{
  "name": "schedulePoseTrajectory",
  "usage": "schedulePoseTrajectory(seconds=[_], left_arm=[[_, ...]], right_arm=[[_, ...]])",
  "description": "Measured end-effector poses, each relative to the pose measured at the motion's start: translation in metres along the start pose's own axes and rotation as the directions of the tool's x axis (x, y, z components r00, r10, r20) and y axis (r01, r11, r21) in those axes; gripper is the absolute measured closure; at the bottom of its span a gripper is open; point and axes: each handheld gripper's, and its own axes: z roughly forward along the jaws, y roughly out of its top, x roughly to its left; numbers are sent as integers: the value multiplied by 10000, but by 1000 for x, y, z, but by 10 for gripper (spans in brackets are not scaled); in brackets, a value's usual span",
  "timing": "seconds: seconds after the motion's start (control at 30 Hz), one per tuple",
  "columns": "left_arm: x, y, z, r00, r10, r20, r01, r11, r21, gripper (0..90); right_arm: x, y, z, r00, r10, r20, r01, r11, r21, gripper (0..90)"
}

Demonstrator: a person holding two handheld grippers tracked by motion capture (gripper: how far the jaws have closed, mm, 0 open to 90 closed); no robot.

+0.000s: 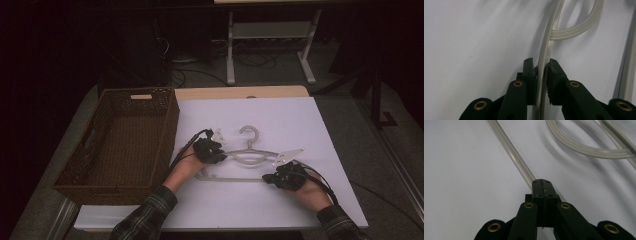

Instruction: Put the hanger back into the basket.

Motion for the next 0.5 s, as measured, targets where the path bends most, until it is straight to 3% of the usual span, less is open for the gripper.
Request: schedulePoseTrajectory(seconds=[0.23, 0.27, 0.3, 0.33, 0.5], left_arm=[[1, -1, -7, 9992, -49, 407, 53, 9999, -103, 807], [0, -1, -8, 9975, -190, 687, 207, 9995, -249, 818], [0, -1, -8, 9975, -190, 687, 207, 9995, -249, 824], [0, 0, -11, 9953, -592, 765, 633, 9966, -523, 825], [1, 0, -16, 9931, -764, 893, 835, 9934, -792, 827]], right_arm=[[-1, 1, -1, 10000, -24, -19, 24, 9999, 113, 898], [-1, 1, -2, 10000, -40, -9, 40, 9999, 111, 897], [-2, 1, -2, 10000, -58, -19, 58, 9999, 96, 893], [-1, 0, -3, 9999, -79, -84, 79, 10000, 34, 838], [0, 2, -6, 9989, -145, -437, 126, 9990, -434, 727]])
